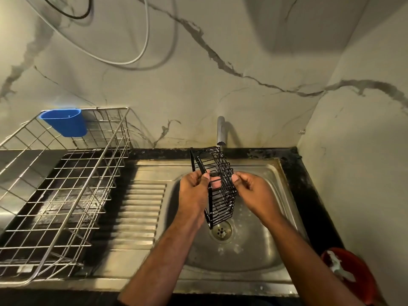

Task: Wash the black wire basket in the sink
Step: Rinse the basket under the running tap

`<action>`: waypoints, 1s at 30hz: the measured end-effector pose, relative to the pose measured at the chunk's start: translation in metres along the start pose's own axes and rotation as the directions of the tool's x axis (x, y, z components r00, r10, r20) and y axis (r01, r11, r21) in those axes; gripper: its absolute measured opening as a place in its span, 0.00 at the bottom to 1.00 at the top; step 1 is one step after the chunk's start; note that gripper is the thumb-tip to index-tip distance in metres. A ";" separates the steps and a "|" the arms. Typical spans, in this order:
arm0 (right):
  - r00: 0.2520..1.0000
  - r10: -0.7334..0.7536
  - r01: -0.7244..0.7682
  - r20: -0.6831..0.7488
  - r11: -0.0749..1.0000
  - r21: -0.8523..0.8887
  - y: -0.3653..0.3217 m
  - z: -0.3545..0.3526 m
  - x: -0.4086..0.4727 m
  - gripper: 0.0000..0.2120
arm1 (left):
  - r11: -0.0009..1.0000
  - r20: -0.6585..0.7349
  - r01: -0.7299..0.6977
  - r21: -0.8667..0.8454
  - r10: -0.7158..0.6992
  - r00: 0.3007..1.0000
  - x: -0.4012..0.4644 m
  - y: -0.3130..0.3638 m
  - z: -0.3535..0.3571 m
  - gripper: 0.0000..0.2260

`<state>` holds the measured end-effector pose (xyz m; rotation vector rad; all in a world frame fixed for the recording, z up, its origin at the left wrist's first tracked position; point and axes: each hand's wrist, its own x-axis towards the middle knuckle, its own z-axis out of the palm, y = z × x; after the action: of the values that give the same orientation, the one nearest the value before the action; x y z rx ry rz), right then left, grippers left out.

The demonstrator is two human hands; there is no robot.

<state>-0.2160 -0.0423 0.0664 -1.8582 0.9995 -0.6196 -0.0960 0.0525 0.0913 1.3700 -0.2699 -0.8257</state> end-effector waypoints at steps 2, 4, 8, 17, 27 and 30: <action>1.000 0.010 -0.010 -0.008 1.000 0.003 0.000 -0.001 -0.001 0.17 | 1.000 -0.005 -0.001 -0.006 0.001 1.000 0.000 -0.001 0.000 0.10; 1.000 0.021 -0.021 -0.012 1.000 0.010 0.000 -0.002 -0.002 0.19 | 1.000 -0.002 0.005 -0.015 -0.005 1.000 -0.001 0.000 0.001 0.10; 0.999 0.043 -0.043 -0.016 0.999 0.030 0.005 -0.005 -0.002 0.19 | 1.000 0.019 0.019 0.003 -0.019 1.000 0.000 -0.001 0.003 0.10; 0.999 0.034 -0.033 -0.025 0.999 0.031 0.014 -0.009 -0.004 0.18 | 0.999 0.047 0.015 0.042 -0.017 0.999 -0.002 -0.001 0.005 0.10; 0.997 0.055 -0.053 -0.047 0.998 0.027 0.012 -0.007 -0.004 0.18 | 0.999 0.046 0.011 0.045 -0.013 0.999 -0.004 -0.002 0.005 0.09; 0.997 0.037 -0.036 -0.073 0.999 0.006 0.017 -0.007 -0.005 0.17 | 0.999 0.052 0.016 0.045 -0.018 0.998 -0.003 -0.005 0.007 0.09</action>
<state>-0.2301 -0.0459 0.0545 -1.8201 1.0759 -0.6716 -0.1039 0.0494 0.0891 1.3947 -0.3195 -0.8751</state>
